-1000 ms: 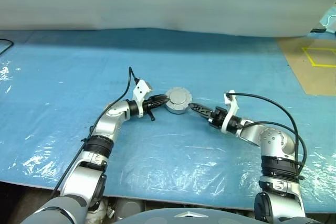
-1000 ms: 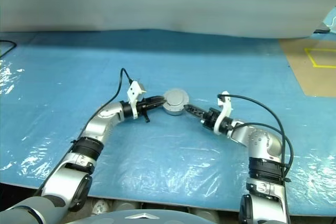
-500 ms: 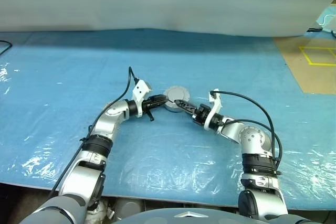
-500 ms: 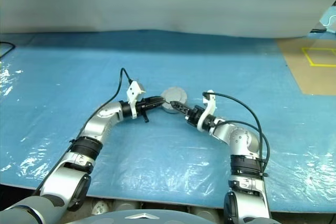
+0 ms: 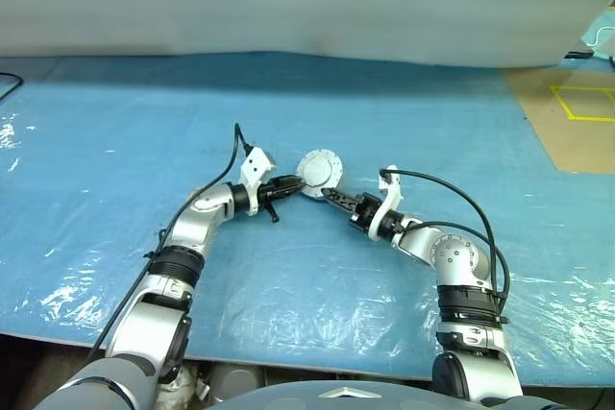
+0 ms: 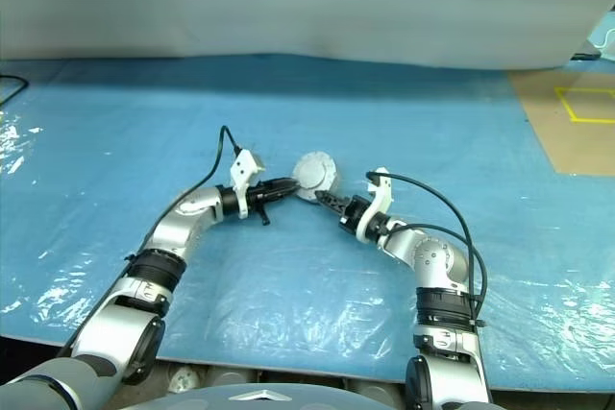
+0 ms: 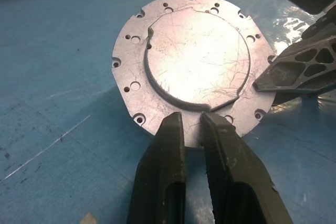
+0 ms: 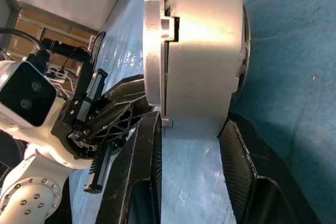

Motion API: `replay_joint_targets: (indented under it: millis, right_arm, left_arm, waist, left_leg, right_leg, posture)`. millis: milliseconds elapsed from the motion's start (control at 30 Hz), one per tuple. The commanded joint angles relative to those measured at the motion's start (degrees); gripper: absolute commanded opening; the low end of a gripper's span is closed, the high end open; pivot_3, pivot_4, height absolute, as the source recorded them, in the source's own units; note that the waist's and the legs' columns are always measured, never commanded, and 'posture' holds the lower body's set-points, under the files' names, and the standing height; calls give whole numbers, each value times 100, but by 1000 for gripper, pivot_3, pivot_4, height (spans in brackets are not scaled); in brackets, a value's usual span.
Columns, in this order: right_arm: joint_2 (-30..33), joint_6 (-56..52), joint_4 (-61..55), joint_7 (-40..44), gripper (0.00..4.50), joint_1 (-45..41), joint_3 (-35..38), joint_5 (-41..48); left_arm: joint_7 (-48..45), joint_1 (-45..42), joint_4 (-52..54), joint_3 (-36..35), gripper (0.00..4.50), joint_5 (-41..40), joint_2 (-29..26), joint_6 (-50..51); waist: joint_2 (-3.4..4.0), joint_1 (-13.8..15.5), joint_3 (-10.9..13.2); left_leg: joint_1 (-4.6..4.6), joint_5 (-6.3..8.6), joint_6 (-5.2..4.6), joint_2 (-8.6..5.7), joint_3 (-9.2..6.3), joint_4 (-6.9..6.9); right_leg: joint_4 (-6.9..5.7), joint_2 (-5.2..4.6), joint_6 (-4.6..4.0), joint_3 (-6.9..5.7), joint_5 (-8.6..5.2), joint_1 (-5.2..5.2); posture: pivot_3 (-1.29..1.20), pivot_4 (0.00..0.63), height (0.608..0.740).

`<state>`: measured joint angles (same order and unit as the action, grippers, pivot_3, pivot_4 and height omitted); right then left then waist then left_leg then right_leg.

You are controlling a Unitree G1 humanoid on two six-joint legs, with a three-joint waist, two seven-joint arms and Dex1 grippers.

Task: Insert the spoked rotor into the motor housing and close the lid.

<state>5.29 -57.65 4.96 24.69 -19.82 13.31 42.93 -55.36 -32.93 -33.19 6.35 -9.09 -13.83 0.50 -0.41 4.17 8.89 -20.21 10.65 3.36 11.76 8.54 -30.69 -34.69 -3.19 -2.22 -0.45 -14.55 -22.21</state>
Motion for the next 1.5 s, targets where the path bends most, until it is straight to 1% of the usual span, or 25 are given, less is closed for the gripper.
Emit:
replay_joint_targets:
  millis: [33, 300, 433, 500, 567, 667, 767, 867, 1000, 1133, 1233, 1367, 1433, 1500]
  right_arm:
    - [-41, 33, 65, -39, 1155, -31, -81, -15]
    - [-28, 26, 120, -16, 1155, -127, -40, 38]
    - [-65, -88, 271, -141, 1155, -322, 107, 128]
    - [-98, -119, 314, -166, 1155, -396, 218, 232]
    - [-159, -146, 342, -242, 1155, -471, 365, 363]
    - [-257, -249, 360, -313, 1155, -593, 568, 614]
    - [-373, -337, 287, -390, 1155, -690, 623, 763]
    - [-560, -469, 240, -489, 1155, -872, 745, 1022]
    - [-825, -631, 338, -771, 1155, -1249, 1030, 1406]
    - [-1037, -812, 562, -1071, 1155, -1786, 1329, 1951]
    - [-1096, -860, 639, -1310, 1155, -2090, 1498, 2297]
    - [-1119, -966, 525, -1537, 1155, -2299, 1528, 2765]
    - [-1094, -996, 510, -1608, 1155, -2323, 1487, 2902]
    - [-1069, -1016, 486, -1668, 1155, -2321, 1432, 3014]
  left_arm:
    - [-24, -32, 32, 68, 618, 33, 38, -9]
    - [-46, 4, 144, -41, 618, -88, 23, 100]
    - [-561, 141, 815, -337, 618, -790, -106, 690]
    - [-658, 199, 1186, -567, 618, -1166, -234, 1113]
    - [-794, 270, 1486, -759, 618, -1470, -483, 1517]
    - [-874, 298, 1656, -1114, 618, -1831, -915, 1976]
    - [-883, 335, 1619, -1373, 618, -1975, -1242, 2156]
    - [-769, 408, 1598, -1552, 618, -2035, -1377, 2209]
    - [-626, 575, 1894, -1712, 618, -2329, -1296, 2554]
    - [-364, 779, 2305, -1774, 618, -2741, -1086, 3088]
    - [-38, 792, 2447, -2061, 618, -3334, -885, 3713]
    - [412, 751, 2530, -2742, 618, -4448, -638, 4503]
    - [627, 744, 2530, -2999, 989, -4922, -537, 4822]
    - [799, 772, 2537, -3139, 1563, -5234, -470, 5040]
  waist:
    - [0, 0, 0]
    - [0, -1, 0]
    - [1, -23, 5]
    - [2, -21, 5]
    - [2, -26, 5]
    - [3, -29, 5]
    - [7, -23, 9]
    - [19, -15, 28]
    - [39, -18, 55]
    - [40, -15, 57]
    - [40, -12, 57]
    - [40, -7, 57]
    - [40, -8, 57]
    - [40, -4, 57]
  left_leg:
    - [0, 0, 0, 0, 0, 0]
    - [0, 0, 0, 0, 0, 0]
    - [-6, 0, 0, 0, 2, 0]
    - [-25, 0, 1, -2, 2, 0]
    - [-48, -1, 1, -1, 2, -1]
    - [-76, -1, 1, 0, 0, -2]
    - [-90, -1, 2, -2, -3, -1]
    - [-94, -1, 2, -2, -3, -1]
    - [-99, -1, 2, 1, -4, -1]
    - [-106, -2, 2, 1, -4, -4]
    - [-109, -2, 1, 1, -5, -6]
    - [-118, -2, 2, 2, -10, -16]
    - [-120, -2, 2, 2, -11, -23]
    - [-125, -2, 2, 2, -15, -31]
  right_leg:
    - [0, 0, -1, 0, 0, 0]
    - [0, 0, -1, 0, -1, 0]
    - [-1, 1, -1, 3, -1, -9]
    - [-3, 6, 8, -1, 5, -26]
    - [-9, 10, 14, -3, 11, -49]
    - [-16, 15, 15, -6, 14, -78]
    - [-9, 15, 15, -12, 14, -84]
    - [-7, 14, 16, -16, 14, -85]
    - [-13, 13, 16, -21, 14, -89]
    - [-14, 13, 16, -23, 14, -91]
    - [-15, 13, 15, -26, 14, -91]
    - [-16, 14, 15, -31, 14, -93]
    - [-18, 14, 15, -31, 14, -93]
    - [-20, 14, 16, -33, 14, -93]
  posture:
    - [0, 150, 740]
    - [0, 150, 740]
    - [0, 150, 740]
    - [0, 150, 740]
    - [0, 150, 740]
    - [0, 150, 740]
    - [0, 150, 740]
    - [0, 150, 740]
    - [0, 150, 740]
    - [0, 150, 740]
    - [0, 150, 740]
    - [0, 150, 740]
    - [0, 150, 740]
    - [0, 150, 740]
